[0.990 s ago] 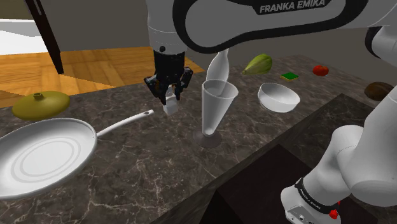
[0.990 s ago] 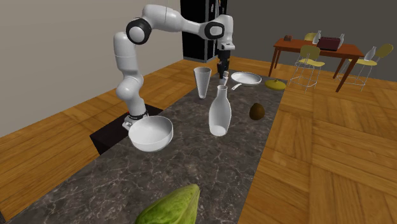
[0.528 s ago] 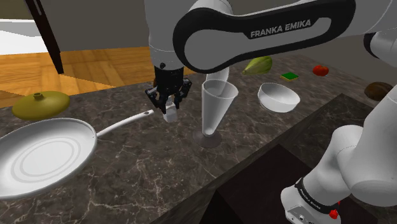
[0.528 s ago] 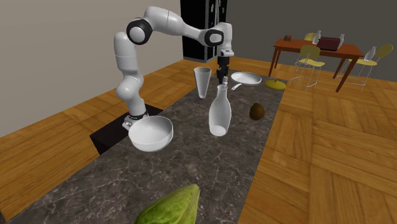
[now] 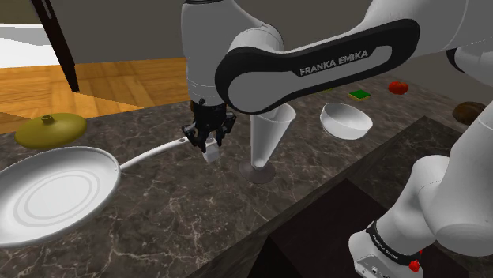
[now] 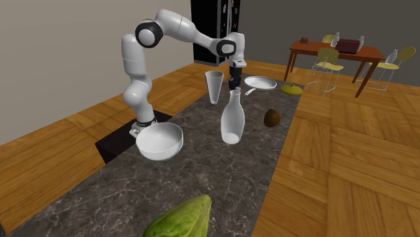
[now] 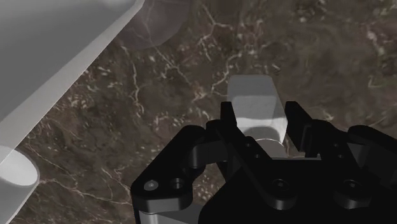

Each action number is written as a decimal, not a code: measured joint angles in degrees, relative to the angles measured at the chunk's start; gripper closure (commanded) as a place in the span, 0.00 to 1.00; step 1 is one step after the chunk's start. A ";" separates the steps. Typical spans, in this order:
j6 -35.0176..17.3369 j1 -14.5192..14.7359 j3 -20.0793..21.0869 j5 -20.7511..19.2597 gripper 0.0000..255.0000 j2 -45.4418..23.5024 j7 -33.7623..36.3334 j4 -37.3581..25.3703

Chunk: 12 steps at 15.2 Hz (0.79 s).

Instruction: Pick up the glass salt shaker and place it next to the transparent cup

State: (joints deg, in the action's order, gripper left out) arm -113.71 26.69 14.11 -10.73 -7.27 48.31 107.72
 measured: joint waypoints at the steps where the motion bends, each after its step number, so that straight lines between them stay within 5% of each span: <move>1: -0.47 0.03 0.01 -0.09 1.00 -0.18 0.15 0.30; 7: -0.97 0.03 -0.01 -0.18 1.00 -0.37 0.24 0.61; 8: -0.97 0.03 -0.01 -0.18 0.00 -0.37 0.24 0.61; 12: -0.98 0.03 -0.01 -0.18 0.00 -0.37 0.24 0.61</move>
State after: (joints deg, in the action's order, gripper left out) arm -114.68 26.71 14.10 -10.91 -7.64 48.56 108.34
